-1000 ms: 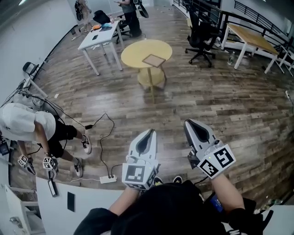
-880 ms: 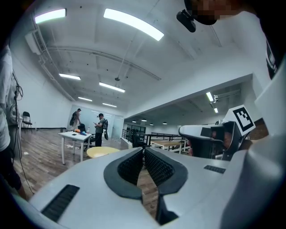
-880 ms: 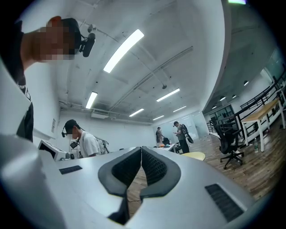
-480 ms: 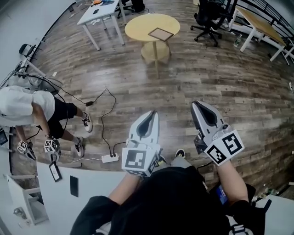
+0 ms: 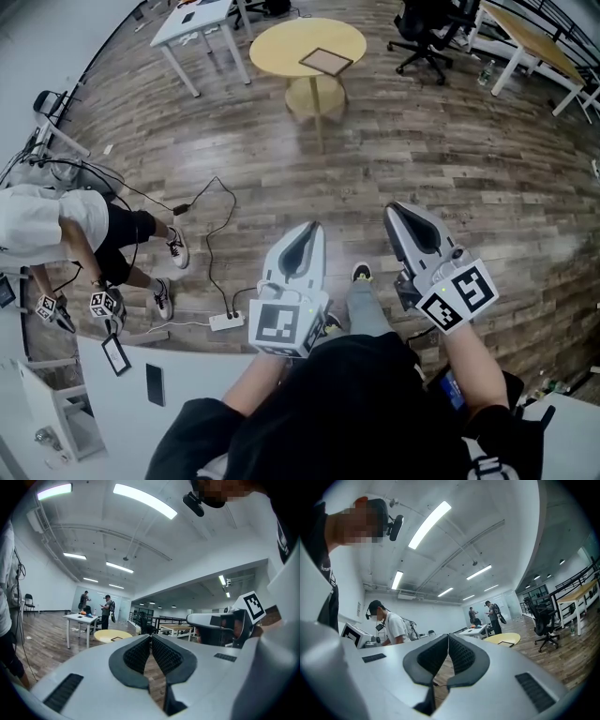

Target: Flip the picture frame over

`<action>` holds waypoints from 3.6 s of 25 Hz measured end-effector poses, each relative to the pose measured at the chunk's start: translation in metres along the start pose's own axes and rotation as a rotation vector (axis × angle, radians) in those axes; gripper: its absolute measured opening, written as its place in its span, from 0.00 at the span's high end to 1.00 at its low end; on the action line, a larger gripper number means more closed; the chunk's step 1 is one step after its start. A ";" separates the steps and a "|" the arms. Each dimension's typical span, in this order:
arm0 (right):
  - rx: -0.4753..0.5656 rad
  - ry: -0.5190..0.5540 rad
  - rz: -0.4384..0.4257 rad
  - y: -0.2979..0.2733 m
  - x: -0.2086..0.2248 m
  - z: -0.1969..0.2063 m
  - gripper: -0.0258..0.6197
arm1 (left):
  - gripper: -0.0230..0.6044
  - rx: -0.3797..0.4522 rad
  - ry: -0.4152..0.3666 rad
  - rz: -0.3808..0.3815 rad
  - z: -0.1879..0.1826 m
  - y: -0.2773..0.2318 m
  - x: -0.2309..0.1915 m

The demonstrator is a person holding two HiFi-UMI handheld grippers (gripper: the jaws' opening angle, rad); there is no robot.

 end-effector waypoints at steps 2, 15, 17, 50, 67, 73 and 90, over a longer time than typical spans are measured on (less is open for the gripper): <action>-0.001 -0.001 -0.012 -0.010 0.011 -0.001 0.93 | 0.91 0.006 -0.006 -0.008 -0.003 -0.011 -0.005; 0.017 -0.007 -0.075 -0.076 0.115 -0.022 0.93 | 0.91 0.001 -0.031 -0.064 -0.041 -0.124 -0.028; 0.014 -0.013 -0.075 -0.082 0.136 -0.027 0.93 | 0.91 0.003 -0.043 -0.057 -0.047 -0.146 -0.027; -0.057 -0.040 -0.089 -0.225 0.282 -0.052 0.93 | 0.91 -0.070 -0.026 -0.019 -0.089 -0.331 -0.103; -0.099 0.017 -0.082 -0.364 0.283 -0.066 0.93 | 0.91 -0.065 0.006 0.004 -0.107 -0.379 -0.228; -0.095 0.016 -0.059 -0.377 0.295 -0.071 0.93 | 0.91 -0.064 0.010 0.021 -0.113 -0.395 -0.239; -0.096 -0.013 -0.082 -0.428 0.428 -0.086 0.93 | 0.91 -0.084 -0.030 0.005 -0.146 -0.526 -0.243</action>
Point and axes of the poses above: the fingertips, and each gripper's own axes: y backward along the fingers, x to its right, z out of its underside, the point moved 8 cm from there along y, backward along the fingers, and after that the axes turned 11 degrees about -x, right-handed, at the moved point
